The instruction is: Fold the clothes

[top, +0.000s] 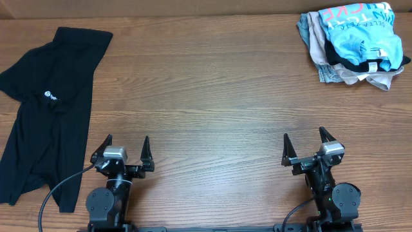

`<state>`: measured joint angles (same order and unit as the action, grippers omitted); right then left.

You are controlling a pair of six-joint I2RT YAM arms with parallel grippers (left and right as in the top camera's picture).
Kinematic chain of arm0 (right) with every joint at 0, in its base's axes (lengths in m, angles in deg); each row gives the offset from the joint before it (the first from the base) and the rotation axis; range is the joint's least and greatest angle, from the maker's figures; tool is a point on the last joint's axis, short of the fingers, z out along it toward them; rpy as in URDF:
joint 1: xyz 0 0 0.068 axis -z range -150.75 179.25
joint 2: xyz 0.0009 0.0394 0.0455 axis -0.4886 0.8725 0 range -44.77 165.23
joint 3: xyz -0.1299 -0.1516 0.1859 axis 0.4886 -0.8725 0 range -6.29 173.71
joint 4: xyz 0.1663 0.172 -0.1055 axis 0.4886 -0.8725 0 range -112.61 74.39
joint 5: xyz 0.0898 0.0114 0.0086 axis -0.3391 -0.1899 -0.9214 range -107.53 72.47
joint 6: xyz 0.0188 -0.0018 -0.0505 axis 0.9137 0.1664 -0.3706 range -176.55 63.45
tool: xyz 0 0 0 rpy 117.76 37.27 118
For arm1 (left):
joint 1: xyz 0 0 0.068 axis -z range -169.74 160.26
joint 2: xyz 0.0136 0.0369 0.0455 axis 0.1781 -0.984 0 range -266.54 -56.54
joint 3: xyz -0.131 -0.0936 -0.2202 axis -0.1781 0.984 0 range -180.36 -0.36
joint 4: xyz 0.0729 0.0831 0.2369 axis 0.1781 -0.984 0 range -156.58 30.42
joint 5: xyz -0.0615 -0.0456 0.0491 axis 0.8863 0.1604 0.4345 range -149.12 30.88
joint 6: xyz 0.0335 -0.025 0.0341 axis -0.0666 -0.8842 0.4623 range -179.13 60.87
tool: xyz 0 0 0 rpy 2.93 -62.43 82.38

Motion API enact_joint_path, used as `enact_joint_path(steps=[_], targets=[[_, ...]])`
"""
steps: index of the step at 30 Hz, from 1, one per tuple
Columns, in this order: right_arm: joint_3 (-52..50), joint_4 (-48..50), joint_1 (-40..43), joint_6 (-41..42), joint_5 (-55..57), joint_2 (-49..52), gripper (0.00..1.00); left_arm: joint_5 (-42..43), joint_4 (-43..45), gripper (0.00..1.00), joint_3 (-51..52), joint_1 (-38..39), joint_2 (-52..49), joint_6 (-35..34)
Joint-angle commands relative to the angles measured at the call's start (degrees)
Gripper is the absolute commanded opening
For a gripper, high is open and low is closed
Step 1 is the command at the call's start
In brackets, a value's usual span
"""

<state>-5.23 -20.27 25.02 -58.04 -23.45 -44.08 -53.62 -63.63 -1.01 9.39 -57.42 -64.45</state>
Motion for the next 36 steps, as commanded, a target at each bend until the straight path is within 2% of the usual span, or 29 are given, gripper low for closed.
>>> enact_joint_path(steps=[1,36], targets=[[-0.6,0.3,-0.3,0.0,0.5,-0.5,1.0,-0.6,0.0,1.0,0.4,-0.2,0.6,1.7],[-0.6,0.3,-0.3,0.0,0.5,-0.5,1.0,-0.6,0.0,1.0,0.4,-0.2,0.6,1.7]])
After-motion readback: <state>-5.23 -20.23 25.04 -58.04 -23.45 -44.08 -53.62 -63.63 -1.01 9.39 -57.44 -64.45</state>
